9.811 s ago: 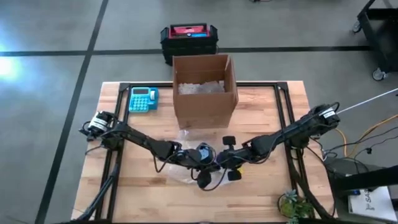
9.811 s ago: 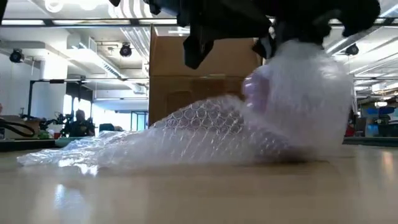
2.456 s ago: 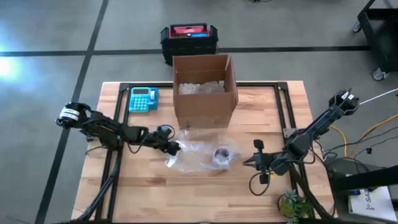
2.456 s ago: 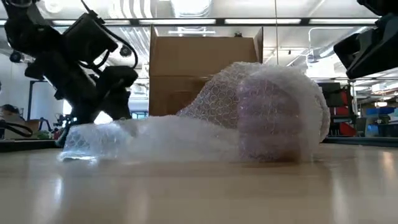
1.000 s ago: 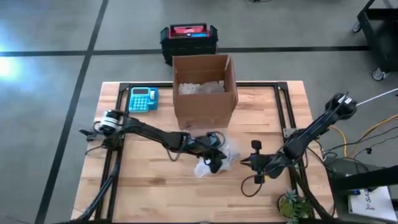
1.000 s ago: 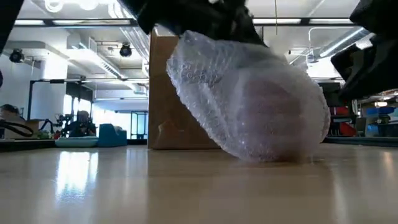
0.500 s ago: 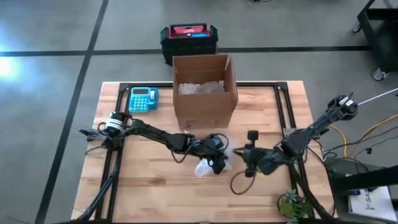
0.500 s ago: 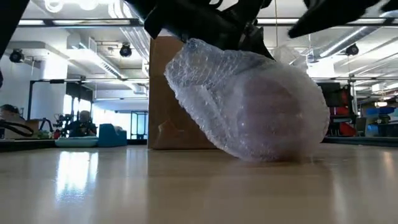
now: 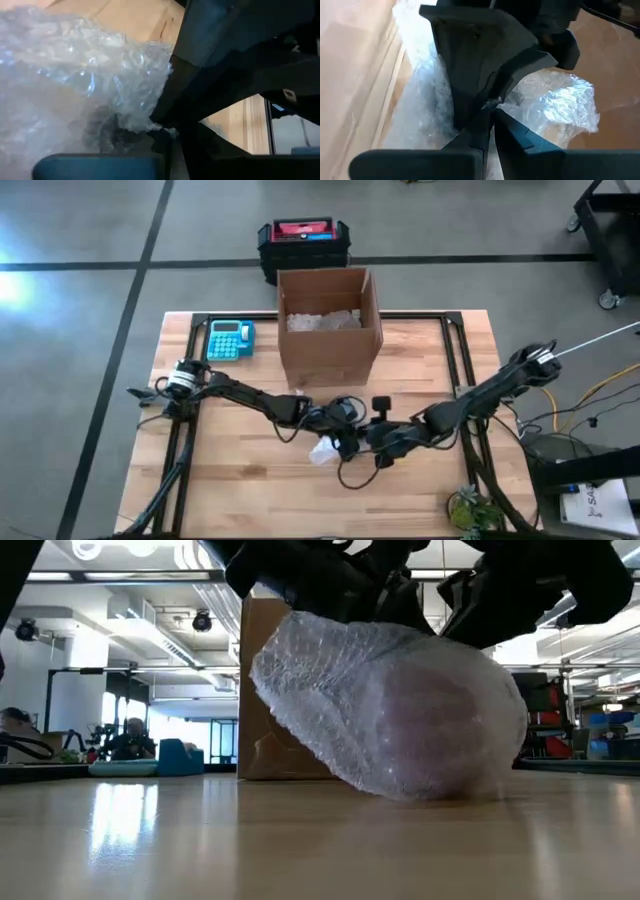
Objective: Wrap mug
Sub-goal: Wrap the purple mug with bubble wrap
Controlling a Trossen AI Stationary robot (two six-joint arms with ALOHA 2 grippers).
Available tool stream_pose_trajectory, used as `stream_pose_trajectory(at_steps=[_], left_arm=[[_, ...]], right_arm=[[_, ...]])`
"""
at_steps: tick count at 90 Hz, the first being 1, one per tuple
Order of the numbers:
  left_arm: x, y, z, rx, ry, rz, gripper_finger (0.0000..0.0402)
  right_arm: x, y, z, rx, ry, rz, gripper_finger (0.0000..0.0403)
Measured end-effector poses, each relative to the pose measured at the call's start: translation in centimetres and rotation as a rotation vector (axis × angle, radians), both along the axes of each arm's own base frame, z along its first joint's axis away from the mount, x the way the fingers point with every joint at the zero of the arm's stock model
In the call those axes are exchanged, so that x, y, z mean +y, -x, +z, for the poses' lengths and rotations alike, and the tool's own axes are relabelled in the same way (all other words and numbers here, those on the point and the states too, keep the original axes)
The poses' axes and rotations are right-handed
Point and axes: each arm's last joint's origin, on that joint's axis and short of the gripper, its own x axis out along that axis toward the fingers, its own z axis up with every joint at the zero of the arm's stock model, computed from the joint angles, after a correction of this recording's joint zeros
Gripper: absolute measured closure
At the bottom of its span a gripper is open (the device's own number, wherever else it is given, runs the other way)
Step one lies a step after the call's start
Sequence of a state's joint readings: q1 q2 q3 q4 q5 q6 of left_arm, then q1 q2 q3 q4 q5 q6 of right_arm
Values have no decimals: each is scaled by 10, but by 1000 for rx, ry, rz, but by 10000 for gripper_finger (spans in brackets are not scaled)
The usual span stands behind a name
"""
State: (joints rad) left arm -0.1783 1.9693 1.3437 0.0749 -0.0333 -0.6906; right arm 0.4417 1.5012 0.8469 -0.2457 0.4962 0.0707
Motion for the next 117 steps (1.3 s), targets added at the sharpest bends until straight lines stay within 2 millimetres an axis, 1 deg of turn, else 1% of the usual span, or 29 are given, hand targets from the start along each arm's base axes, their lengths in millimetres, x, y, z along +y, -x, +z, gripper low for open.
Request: stream_pose_trajectory(at_steps=[19,24,35,46,54,57,62,68,81,86,93,101,110,114,117], left_arm=[[1,9,16,18,-7,-61,293],[4,14,24,23,-10,-58,275],[9,24,52,-21,-9,-50,246],[12,33,70,-49,-47,-26,230],[12,46,90,-80,-50,-20,227],[10,53,97,-69,-47,-21,227],[5,63,100,-14,-43,-33,231],[-3,76,95,104,-50,-42,238],[-20,105,78,376,-139,27,260],[-26,113,68,446,-165,34,270],[-34,119,47,500,-185,23,287],[-37,120,25,495,-191,12,309],[-38,114,6,422,-183,28,333],[-39,108,1,361,-173,22,344],[-41,103,1,295,-172,4,352]], right_arm=[[0,1,7,1,-25,14,389],[0,1,6,8,-27,18,389],[0,1,5,11,-41,9,389],[0,1,5,8,-45,2,389],[0,1,5,6,-45,-1,389],[0,1,5,6,-45,-1,389],[0,1,5,7,-45,-1,389],[0,1,5,5,-45,-1,389],[0,1,5,6,-43,1,389],[0,1,5,7,-38,5,389],[0,0,5,7,-34,11,389],[0,0,5,4,-33,12,389],[0,0,5,4,-28,17,389],[0,0,5,4,-26,20,389],[0,0,5,4,-27,20,389]])
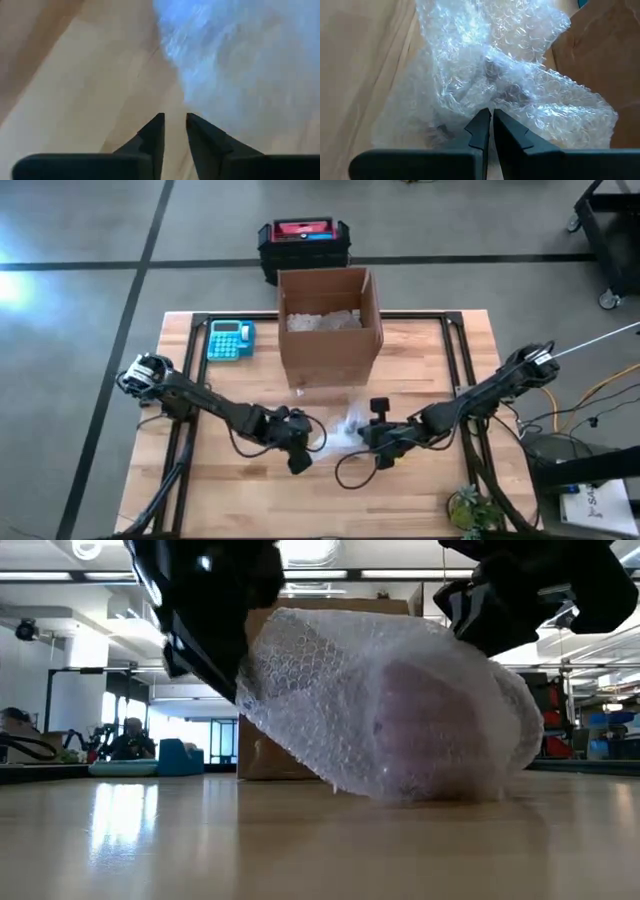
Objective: Wrap mug
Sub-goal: Wrap the purple mug with bubble wrap
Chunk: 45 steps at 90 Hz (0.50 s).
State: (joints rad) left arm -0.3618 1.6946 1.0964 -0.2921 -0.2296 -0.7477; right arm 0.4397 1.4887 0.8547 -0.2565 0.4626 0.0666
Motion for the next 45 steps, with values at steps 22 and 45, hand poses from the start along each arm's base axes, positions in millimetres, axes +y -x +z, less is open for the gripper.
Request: stream_pose_trajectory(at_steps=[22,45], left_arm=[[-7,-29,28,-426,-146,-157,398],[13,-47,18,-417,-188,-85,397]], right_arm=[[0,0,0,4,1,1,389],[0,0,-1,2,-1,2,389]])
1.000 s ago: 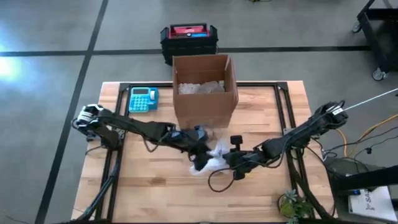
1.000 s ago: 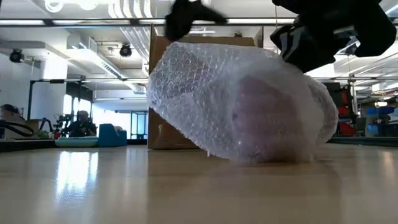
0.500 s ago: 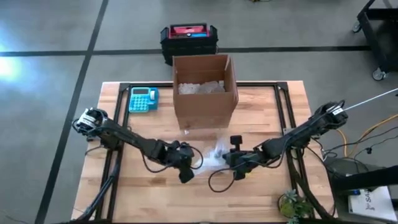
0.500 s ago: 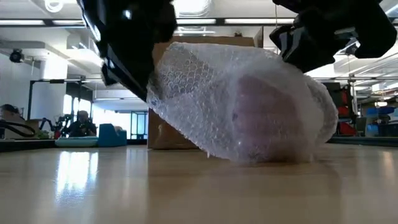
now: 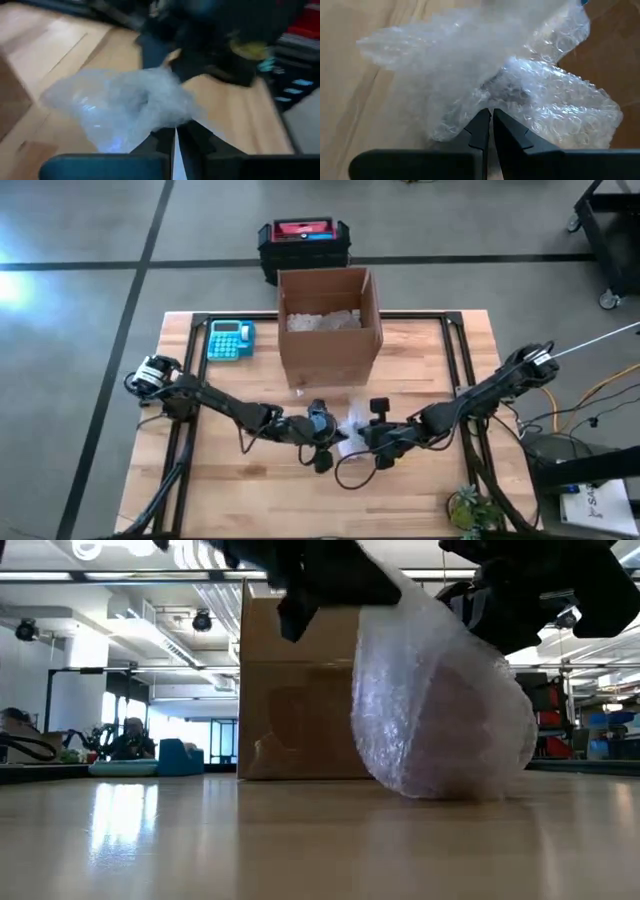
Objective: Wrap mug
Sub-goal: Wrap the purple mug with bubble wrap
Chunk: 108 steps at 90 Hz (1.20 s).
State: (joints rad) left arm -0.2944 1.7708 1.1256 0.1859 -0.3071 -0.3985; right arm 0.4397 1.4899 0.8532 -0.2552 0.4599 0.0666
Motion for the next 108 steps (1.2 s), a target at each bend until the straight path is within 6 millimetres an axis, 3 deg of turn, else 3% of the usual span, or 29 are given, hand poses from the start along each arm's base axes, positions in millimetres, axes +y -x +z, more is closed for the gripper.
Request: stream_pose_trajectory(at_steps=[35,49,59,71,79,95,108], left_arm=[[7,-37,-26,49,26,14,401],[5,-43,-42,84,48,29,399],[5,-43,-43,91,50,28,400],[5,-42,-39,77,56,21,399],[5,-42,-37,68,58,20,399],[5,-41,-35,70,59,15,399],[5,-35,-20,59,87,-12,399]], right_arm=[[-1,2,4,10,27,-5,389],[-1,7,33,103,65,-20,389],[0,8,57,141,87,-23,389],[3,0,70,76,75,5,389],[5,-9,62,52,45,39,389],[-3,-17,22,171,8,15,389],[-4,-24,-5,253,-38,11,390]])
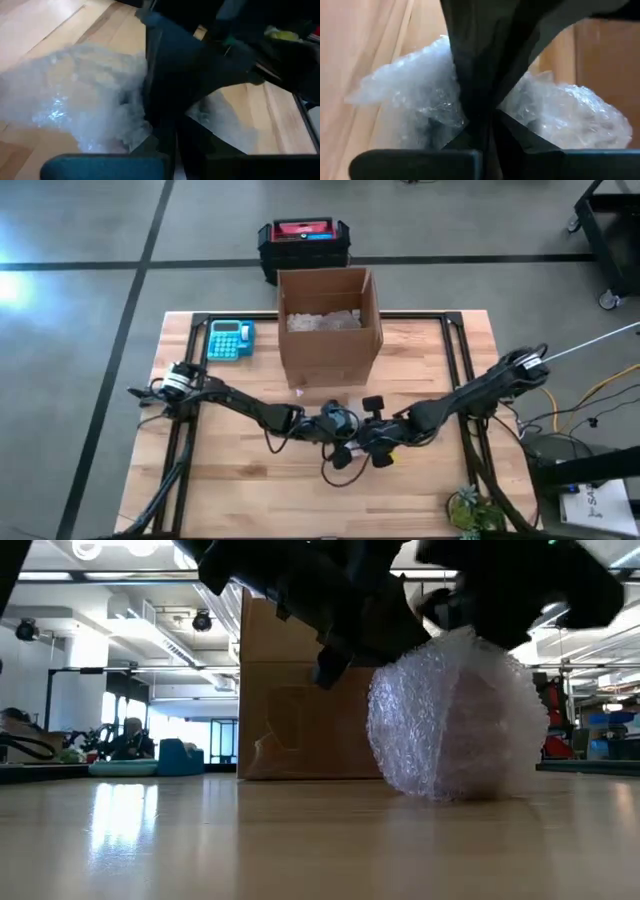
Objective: Wrap mug
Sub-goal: Wrap the purple mug with bubble wrap
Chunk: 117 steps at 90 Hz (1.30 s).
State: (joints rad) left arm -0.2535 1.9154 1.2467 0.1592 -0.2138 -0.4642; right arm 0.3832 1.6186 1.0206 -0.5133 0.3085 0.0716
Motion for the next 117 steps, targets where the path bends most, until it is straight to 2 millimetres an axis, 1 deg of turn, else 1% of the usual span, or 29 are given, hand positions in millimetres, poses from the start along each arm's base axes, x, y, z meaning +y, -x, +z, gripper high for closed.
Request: stream_pose_trajectory(at_steps=[9,15,19,25,31,37,42,50,55,60,69,83,92,101,117], left_arm=[[1,9,24,-38,19,-14,401],[1,17,43,-69,16,-23,400],[0,22,48,-63,13,-27,400],[0,24,49,-39,18,-23,401],[-1,28,45,-4,44,-11,401],[-5,27,34,18,83,-3,400],[-8,25,20,60,85,-2,401],[-15,16,11,11,91,-19,401],[-17,10,11,-49,102,-54,400],[-20,5,8,-73,101,-80,400],[-15,-2,-6,-59,90,-66,401],[-10,-8,-16,-48,112,-33,400],[-9,-9,-19,-42,125,-20,401],[-8,-9,-19,-43,124,-13,400],[-7,-8,-16,-52,106,-3,400]], right_arm=[[2,-2,-9,35,0,9,390],[3,-3,-9,37,-8,16,390],[3,-4,-8,29,-16,24,390],[4,-5,-4,9,-23,37,390],[5,-7,-1,-4,-25,43,390],[5,-9,1,-11,-28,46,390],[6,-10,2,-15,-28,51,390],[6,-10,2,-20,-30,54,390],[6,-11,2,-25,-31,54,390],[6,-11,2,-27,-33,51,390],[6,-11,3,-31,-31,48,390],[5,-11,3,-31,-25,45,389],[6,-11,5,-33,-28,45,389],[9,-12,17,-32,-28,51,389],[8,-10,58,-35,-14,58,389]])
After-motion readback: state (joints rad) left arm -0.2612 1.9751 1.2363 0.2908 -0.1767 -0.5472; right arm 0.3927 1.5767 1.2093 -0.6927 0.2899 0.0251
